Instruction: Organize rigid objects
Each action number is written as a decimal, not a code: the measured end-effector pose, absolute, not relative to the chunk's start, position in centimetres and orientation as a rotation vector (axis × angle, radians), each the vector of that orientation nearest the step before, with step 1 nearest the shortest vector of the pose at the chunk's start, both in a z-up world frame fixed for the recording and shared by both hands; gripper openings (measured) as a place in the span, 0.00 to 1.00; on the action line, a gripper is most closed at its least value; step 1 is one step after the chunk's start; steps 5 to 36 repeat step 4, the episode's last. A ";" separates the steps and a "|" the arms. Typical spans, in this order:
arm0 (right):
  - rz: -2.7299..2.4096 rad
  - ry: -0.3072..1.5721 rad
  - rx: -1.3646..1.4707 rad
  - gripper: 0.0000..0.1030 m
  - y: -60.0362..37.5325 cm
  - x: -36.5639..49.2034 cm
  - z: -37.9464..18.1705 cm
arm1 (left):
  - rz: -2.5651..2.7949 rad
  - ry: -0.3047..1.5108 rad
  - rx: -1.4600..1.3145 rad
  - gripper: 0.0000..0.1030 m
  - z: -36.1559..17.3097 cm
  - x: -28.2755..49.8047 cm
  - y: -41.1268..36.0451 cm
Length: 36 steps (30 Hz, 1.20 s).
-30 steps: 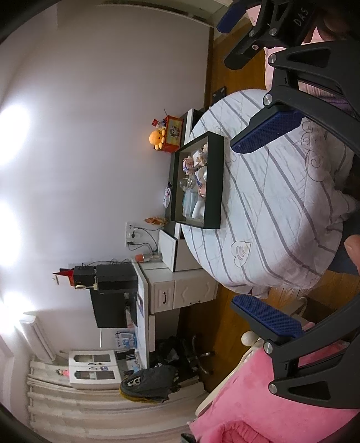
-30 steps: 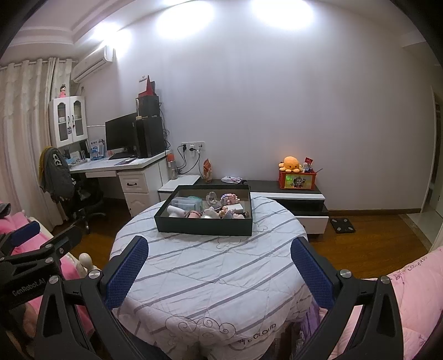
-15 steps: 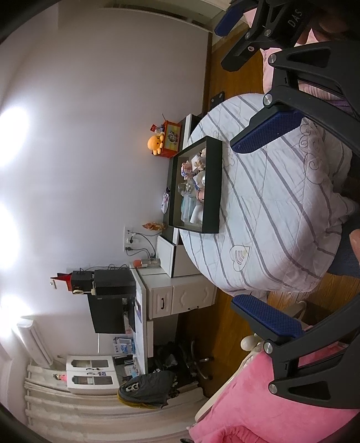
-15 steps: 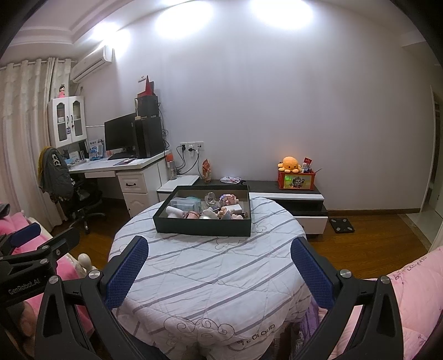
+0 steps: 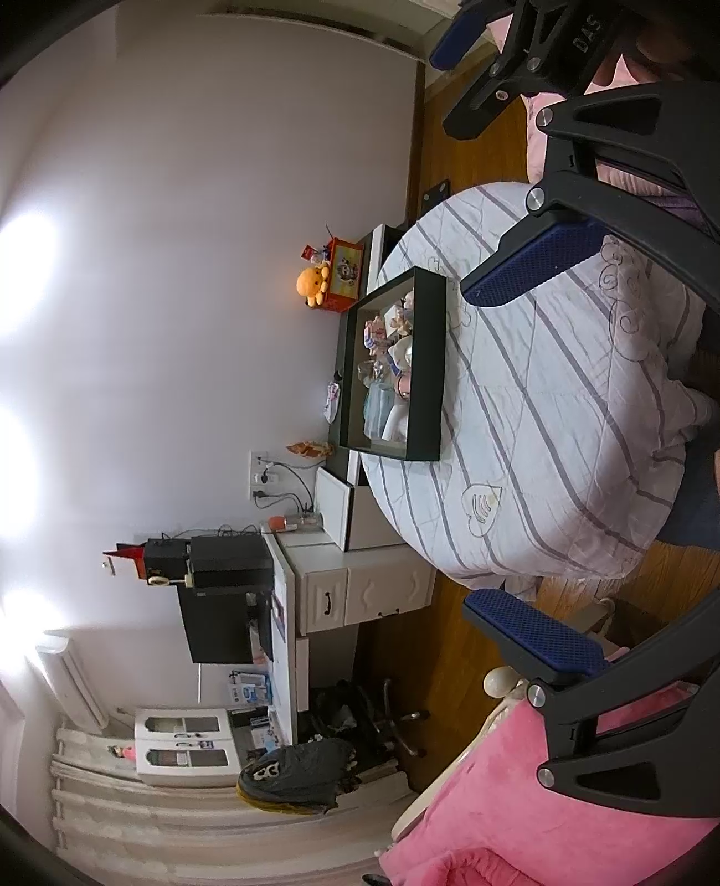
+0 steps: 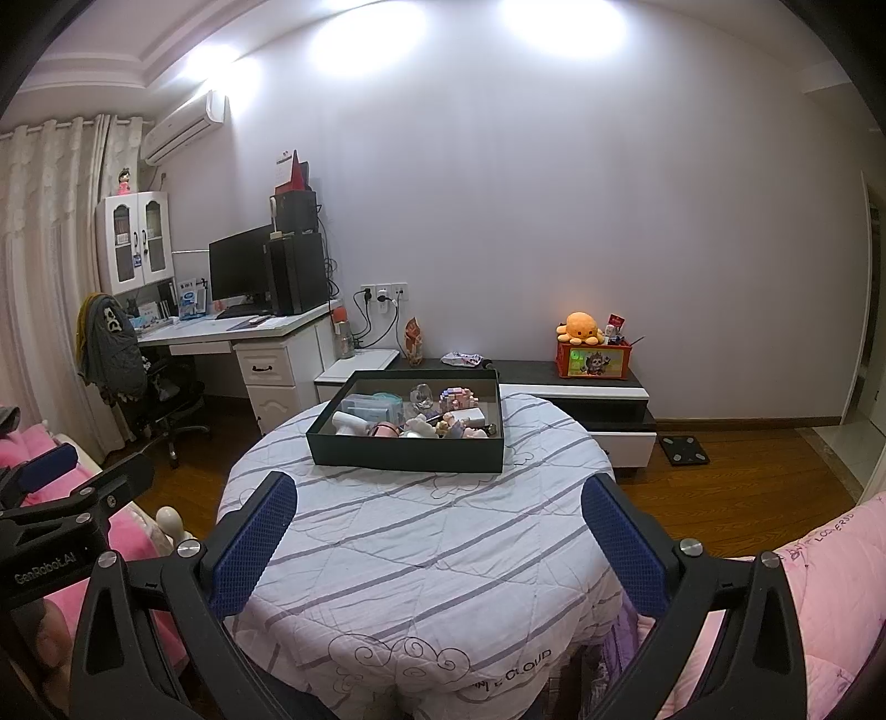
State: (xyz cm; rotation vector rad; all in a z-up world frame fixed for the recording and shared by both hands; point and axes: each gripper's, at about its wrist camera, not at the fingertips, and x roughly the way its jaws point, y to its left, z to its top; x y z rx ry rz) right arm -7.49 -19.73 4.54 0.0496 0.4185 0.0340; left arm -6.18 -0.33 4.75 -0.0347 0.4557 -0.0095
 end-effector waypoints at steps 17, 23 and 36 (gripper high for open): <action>0.033 0.419 0.051 1.00 -19.7 -7.5 4.5 | -0.012 0.440 -0.026 1.00 4.9 -6.5 -0.3; 0.033 0.419 0.051 1.00 -19.7 -7.5 4.5 | -0.012 0.440 -0.026 1.00 4.9 -6.5 -0.3; 0.033 0.419 0.051 1.00 -19.7 -7.5 4.5 | -0.012 0.440 -0.026 1.00 4.9 -6.5 -0.3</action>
